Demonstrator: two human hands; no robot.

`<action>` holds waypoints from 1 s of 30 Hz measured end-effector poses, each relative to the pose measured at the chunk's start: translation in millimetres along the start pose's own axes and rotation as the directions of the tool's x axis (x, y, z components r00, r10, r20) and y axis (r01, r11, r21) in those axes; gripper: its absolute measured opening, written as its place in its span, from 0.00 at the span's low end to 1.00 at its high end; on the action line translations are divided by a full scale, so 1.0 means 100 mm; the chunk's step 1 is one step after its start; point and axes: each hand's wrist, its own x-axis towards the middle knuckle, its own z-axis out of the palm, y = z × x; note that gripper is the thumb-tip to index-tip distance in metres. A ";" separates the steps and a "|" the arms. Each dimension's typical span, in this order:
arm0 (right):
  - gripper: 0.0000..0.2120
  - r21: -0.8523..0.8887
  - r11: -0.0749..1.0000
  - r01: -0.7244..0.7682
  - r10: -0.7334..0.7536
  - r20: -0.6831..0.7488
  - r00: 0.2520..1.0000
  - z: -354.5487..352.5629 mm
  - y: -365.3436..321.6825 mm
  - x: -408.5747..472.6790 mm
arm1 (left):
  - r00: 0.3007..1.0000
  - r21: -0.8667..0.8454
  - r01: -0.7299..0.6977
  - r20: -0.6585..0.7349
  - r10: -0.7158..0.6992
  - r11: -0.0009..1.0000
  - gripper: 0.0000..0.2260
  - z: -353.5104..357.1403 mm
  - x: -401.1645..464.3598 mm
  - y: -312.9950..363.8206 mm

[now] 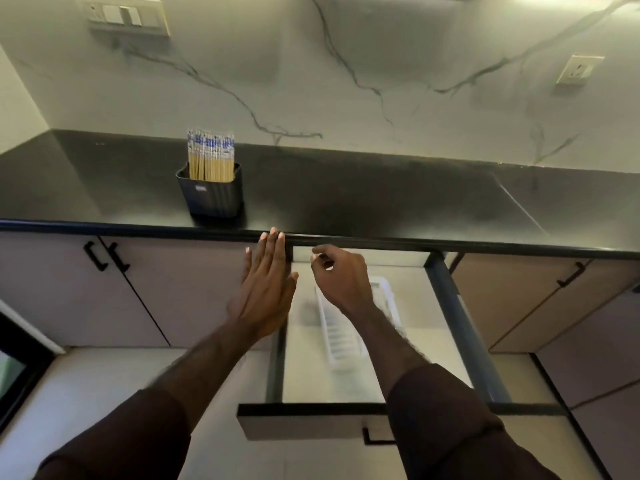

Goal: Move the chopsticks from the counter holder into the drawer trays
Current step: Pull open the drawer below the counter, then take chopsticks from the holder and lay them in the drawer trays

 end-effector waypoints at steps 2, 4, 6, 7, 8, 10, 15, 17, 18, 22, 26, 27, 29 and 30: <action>0.11 0.030 0.999 0.017 -0.016 -0.030 0.999 0.22 -0.29 0.30 | 0.999 -0.050 -0.013 -0.049 0.011 0.999 0.29 -0.23 0.22 -0.32; 0.10 0.046 0.999 0.012 -0.009 -0.060 0.998 0.47 -0.59 0.60 | 0.997 -0.087 -0.024 -0.079 0.018 0.996 0.30 -0.49 0.44 -0.68; 0.11 0.062 0.998 0.008 -0.002 -0.090 0.996 0.72 -0.84 0.87 | 0.996 -0.101 -0.039 -0.087 0.030 0.994 0.30 -0.74 0.62 -1.01; 0.11 0.074 0.997 0.004 0.004 -0.101 0.995 0.86 -0.97 0.99 | 0.995 -0.104 -0.049 -0.087 0.040 0.993 0.30 -0.86 0.70 -1.20; 0.11 0.086 0.996 -0.003 0.012 -0.105 0.994 0.97 -1.10 1.10 | 0.995 -0.103 -0.061 -0.088 0.052 0.993 0.30 -0.97 0.78 -1.37; 0.12 0.115 0.993 -0.016 0.029 -0.113 0.993 1.18 -1.31 1.26 | 0.994 -0.103 -0.073 -0.083 0.064 0.992 0.30 -1.14 0.93 -1.69; 0.14 0.130 0.991 -0.028 0.044 -0.121 0.992 1.62 -1.64 1.66 | 0.995 -0.140 -0.088 -0.063 0.080 0.986 0.29 -1.28 1.32 -2.32; 0.14 0.125 0.991 -0.038 0.053 -0.117 0.992 1.78 -1.70 1.86 | 0.995 -0.168 -0.081 -0.069 0.071 0.982 0.28 -1.27 1.49 -2.51; 0.14 0.123 0.992 -0.037 0.052 -0.116 0.992 1.85 -1.71 1.95 | 0.995 -0.183 -0.079 -0.069 0.068 0.980 0.28 -1.26 1.56 -2.58; 0.14 0.127 0.991 -0.039 0.051 -0.090 0.995 2.10 -1.75 2.33 | 0.998 -0.213 -0.022 -0.058 0.010 0.977 0.27 -1.21 1.89 -2.90; 0.14 0.124 0.992 -0.033 0.040 -0.051 0.998 2.45 -1.71 2.83 | 0.992 -0.285 0.084 -0.063 -0.106 0.955 0.27 -1.17 2.35 -3.16; 0.14 0.128 0.991 -0.039 0.044 -0.036 0.998 2.53 -1.69 2.96 | 0.985 -0.327 0.134 -0.058 -0.161 0.935 0.27 -1.15 2.48 -3.22; 0.14 0.146 0.988 -0.059 0.058 0.009 0.998 2.70 -1.67 3.19 | 0.969 -0.383 0.212 -0.035 -0.243 0.899 0.29 -1.09 2.76 -3.37; 0.15 0.151 0.986 -0.064 0.059 0.038 0.998 2.76 -1.67 3.28 | 0.962 -0.398 0.242 -0.017 -0.272 0.885 0.30 -1.06 2.87 -3.43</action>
